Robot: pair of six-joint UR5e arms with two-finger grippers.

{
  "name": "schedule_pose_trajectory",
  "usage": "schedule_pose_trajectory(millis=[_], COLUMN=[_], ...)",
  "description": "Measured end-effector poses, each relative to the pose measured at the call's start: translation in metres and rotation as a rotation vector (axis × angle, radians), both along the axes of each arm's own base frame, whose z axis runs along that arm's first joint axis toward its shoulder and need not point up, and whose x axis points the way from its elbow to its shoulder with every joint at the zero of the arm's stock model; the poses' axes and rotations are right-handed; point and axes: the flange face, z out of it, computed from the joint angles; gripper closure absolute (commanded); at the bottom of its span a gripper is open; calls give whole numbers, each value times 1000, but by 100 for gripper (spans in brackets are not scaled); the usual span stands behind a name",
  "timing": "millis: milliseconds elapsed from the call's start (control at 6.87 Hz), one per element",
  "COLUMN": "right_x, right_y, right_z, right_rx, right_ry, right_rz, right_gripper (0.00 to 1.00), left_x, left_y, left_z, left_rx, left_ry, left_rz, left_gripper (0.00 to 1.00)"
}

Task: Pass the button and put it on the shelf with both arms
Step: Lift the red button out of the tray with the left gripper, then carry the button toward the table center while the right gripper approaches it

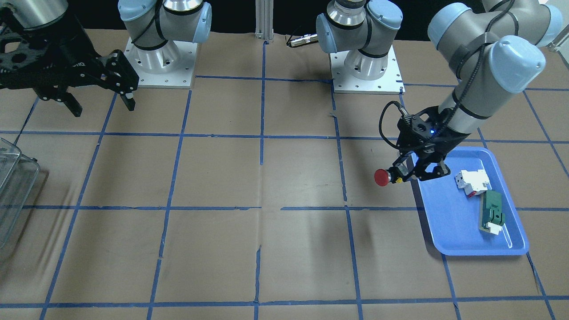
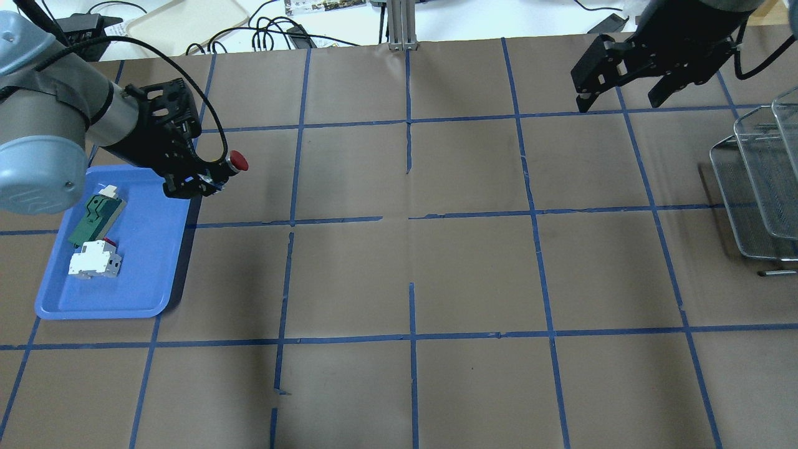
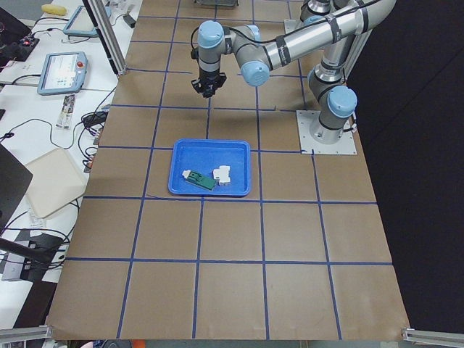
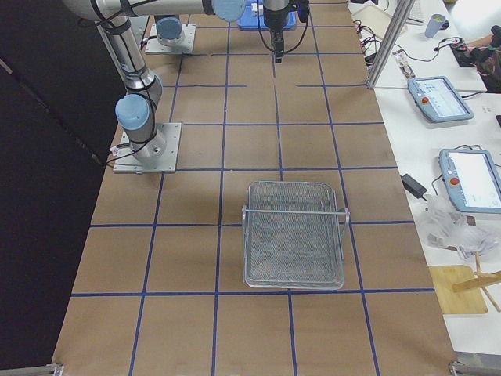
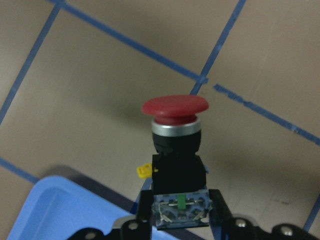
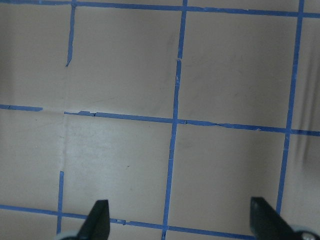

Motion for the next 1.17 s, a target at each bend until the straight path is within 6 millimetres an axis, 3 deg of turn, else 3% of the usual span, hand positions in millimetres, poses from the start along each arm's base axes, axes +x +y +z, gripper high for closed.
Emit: schedule_pose_trajectory(millis=[291, 437, 728, 1165], right_x=[-55, -66, -53, 2], right_y=[1, 4, 13, 16], right_z=[-5, -17, -42, -57], right_rx=[11, 42, 101, 85], right_ry=[-53, -110, -274, -492], right_rz=[75, 87, 92, 201], right_gripper=[0, 0, 0, 0], left_x=[-51, -69, -108, -163], left_y=[5, 6, 7, 17], left_z=[3, 0, -5, 3], left_rx=[-19, -22, -34, -59], left_ry=[4, 24, 191, 424], left_rz=[-132, -165, -215, -289], left_gripper=[100, 100, 100, 100])
